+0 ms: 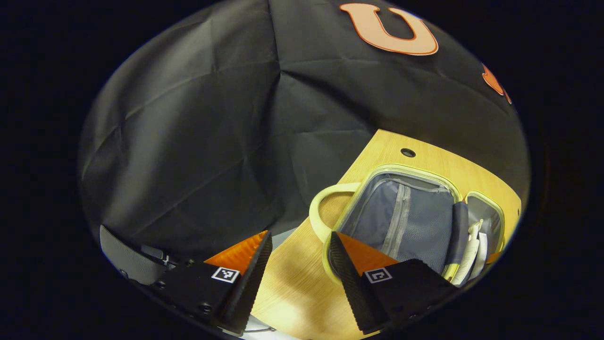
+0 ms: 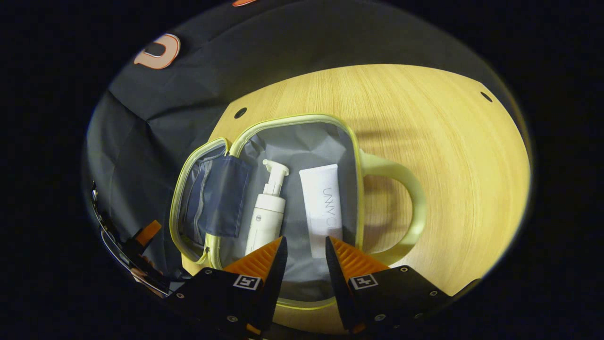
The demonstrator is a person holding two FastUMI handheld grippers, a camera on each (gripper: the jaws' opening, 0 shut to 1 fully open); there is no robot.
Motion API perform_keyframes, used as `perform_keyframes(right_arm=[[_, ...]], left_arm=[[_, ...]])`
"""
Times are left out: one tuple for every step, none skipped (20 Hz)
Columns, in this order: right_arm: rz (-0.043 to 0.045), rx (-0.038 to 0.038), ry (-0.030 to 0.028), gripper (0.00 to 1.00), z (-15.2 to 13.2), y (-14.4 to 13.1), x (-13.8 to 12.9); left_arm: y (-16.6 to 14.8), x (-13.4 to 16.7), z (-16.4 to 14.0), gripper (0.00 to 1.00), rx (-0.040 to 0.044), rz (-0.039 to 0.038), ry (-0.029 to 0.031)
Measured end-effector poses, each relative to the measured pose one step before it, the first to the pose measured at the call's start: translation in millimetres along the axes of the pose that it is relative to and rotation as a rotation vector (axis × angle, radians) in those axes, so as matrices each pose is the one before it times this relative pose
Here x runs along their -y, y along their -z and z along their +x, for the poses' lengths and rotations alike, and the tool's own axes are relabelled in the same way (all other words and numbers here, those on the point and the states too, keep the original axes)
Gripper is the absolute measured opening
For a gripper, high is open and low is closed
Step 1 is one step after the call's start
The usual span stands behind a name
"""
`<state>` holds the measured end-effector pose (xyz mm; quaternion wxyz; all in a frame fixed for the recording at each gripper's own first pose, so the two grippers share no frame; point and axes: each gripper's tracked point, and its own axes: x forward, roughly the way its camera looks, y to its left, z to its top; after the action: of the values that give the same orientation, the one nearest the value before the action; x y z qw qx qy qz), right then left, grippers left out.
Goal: First open the suitcase, pack the skin care products into it, and then close the suitcase.
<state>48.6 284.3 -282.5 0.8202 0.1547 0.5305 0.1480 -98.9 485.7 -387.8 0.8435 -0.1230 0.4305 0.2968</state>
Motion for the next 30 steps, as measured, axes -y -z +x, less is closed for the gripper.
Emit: perform_keyframes(right_arm=[[-0.00203, 0.01737, -0.00078, 0.55, -5.47, -2.06, 0.09], [-0.00099, 0.02865, -0.0164, 0.59, -6.67, -6.23, -1.49], [-0.00216, 0.03654, -0.01858, 0.63, -8.5, -6.69, -1.83], [-0.00468, 0.0456, -0.01091, 0.67, -8.47, -10.84, -0.91], [-0.00269, 0.03596, -0.00414, 0.77, -7.24, -6.18, -0.13], [0.0037, 0.03712, -0.00556, 0.84, -7.87, -8.3, -0.31], [-0.00166, 0.0327, 0.00259, 0.87, -6.7, -5.91, 1.89], [-0.00727, 0.03849, 0.00482, 0.9, -7.59, -8.02, 2.85], [-0.01622, 0.04485, 0.01261, 0.92, -7.85, -7.96, 3.0], [-0.01874, 0.04411, 0.01386, 0.94, -7.43, -9.69, 3.4], [-0.0191, 0.03738, 0.01233, 0.94, -8.1, -6.84, 2.27], [-0.0177, 0.03777, 0.00891, 0.94, -8.75, -8.02, 1.72], [-0.01693, 0.02857, 0.0138, 0.95, -7.41, -5.16, 1.22], [-0.01354, 0.02648, 0.0126, 0.94, -8.55, -6.14, 2.62], [-0.01279, 0.02131, 0.02204, 0.94, -6.18, -4.34, 3.29], [-0.00728, 0.02336, 0.01006, 0.94, -7.07, -6.16, 1.78], [-0.00539, 0.01691, 0.01426, 0.95, -5.98, -3.27, 1.5], [0.00272, 0.01209, 0.01183, 0.95, -5.67, -4.07, 2.85], [0.00262, 0.00612, 0.00933, 0.95, -4.07, -2.01, 1.33], [0.00177, 0.00097, 0.01051, 0.95, -1.97, 0.05, 1.99], [-0.00407, 0.00086, 0.00652, 0.95, -4.0, -1.53, 1.87], [-0.00926, 0.00331, 0.01998, 0.95, 1.57, -0.49, 2.83], [-0.00887, 0.00552, 0.01206, 0.95, 0.66, -0.91, 0.57], [-0.00487, 0.00753, 0.01333, 0.95, -0.56, -2.43, 1.42], [0.00111, 0.00747, -0.00615, 0.95, -2.13, -3.33, 0.49], [0.00239, 0.00505, 0.00033, 0.95, -0.13, -3.16, -0.5], [0.00365, 0.00733, -0.00459, 0.95, 0.49, -2.9, -0.97], [0.00085, 0.00313, -0.00533, 0.95, 0.7, -2.36, -3.45], [-0.00213, 0.00801, -0.00406, 0.95, 0.22, -1.63, -1.85], [-0.00674, 0.00521, -0.00783, 0.95, 0.4, -2.26, -1.66]], left_arm=[[-0.43, 2.3, 3.89, 0.81, -0.01209, -0.01287, 0.02311], [-0.48, 1.7, 5.36, 0.81, -0.01124, -0.01844, 0.0231], [-0.38, 0.26, 5.98, 0.81, -0.01636, -0.02045, 0.01513], [-1.06, -3.46, 4.01, 0.81, -0.01219, -0.02076, 0.01558], [-3.05, -0.14, 5.89, 0.81, -0.00612, -0.0213, 0.01589], [-2.04, 0.39, 6.34, 0.81, -0.00962, -0.02261, 0.01478], [-1.49, 1.13, 8.21, 0.81, -0.00963, -0.02244, 0.01924], [0.51, -0.58, 7.41, 0.81, -0.01195, -0.02029, 0.01601], [-0.04, 1.09, 6.34, 0.81, -0.01792, -0.02227, 0.02637], [0.06, -0.43, 7.17, 0.82, -0.02135, -0.01514, 0.01161], [-0.12, -2.95, 7.82, 0.84, -0.01602, -0.00893, 0.00887], [-1.31, -1.89, 8.45, 0.86, -0.01031, -0.01041, 0.00468], [-0.56, 0.16, 7.87, 0.86, -0.01873, -0.01683, 0.01435], [1.57, 1.03, 7.92, 0.85, -0.01767, -0.01418, 0.01321], [-1.93, -0.32, 7.07, 0.86, -0.01424, -0.00572, 0.01577], [0.91, -0.34, 8.4, 0.85, -0.01551, -0.01209, 0.0236], [2.82, 4.57, 12.5, 0.79, -0.02781, -0.02318, 0.02917], [1.6, 4.45, -0.56, 0.64, -0.02466, -0.0239, 0.0312], [1.88, 2.2, 12.04, 0.49, -0.0203, -0.01832, 0.02146], [1.59, -4.0, 6.4, 0.34, -0.00699, -0.0141, 0.00109], [2.27, 3.1, 4.25, 0.3, -0.01716, -0.00363, 0.02532], [1.33, -1.84, -9.89, 0.25, 0.03089, -0.02467, 0.02083], [-9.96, 6.23, -2.85, 0.2, 0.00263, -0.01657, 0.0355], [0.94, 2.11, -0.38, 0.14, -0.00073, 0.00155, 0.02796], [-2.65, 0.33, -2.8, 0.14, 0.00907, 0.01083, 0.01771], [-2.27, 1.45, -8.45, 0.14, 0.01374, 0.00996, -0.00054], [1.03, 4.79, -2.55, 0.07, 0.01164, 0.04575, 0.00847], [-4.08, 2.95, -5.0, 0.07, 0.02564, 0.05569, -0.01059], [-5.69, 5.65, -7.82, 0.07, 0.03198, 0.06492, -0.00727], [-6.64, 6.48, -9.38, 0.07, 0.03873, 0.05943, -0.00932]])
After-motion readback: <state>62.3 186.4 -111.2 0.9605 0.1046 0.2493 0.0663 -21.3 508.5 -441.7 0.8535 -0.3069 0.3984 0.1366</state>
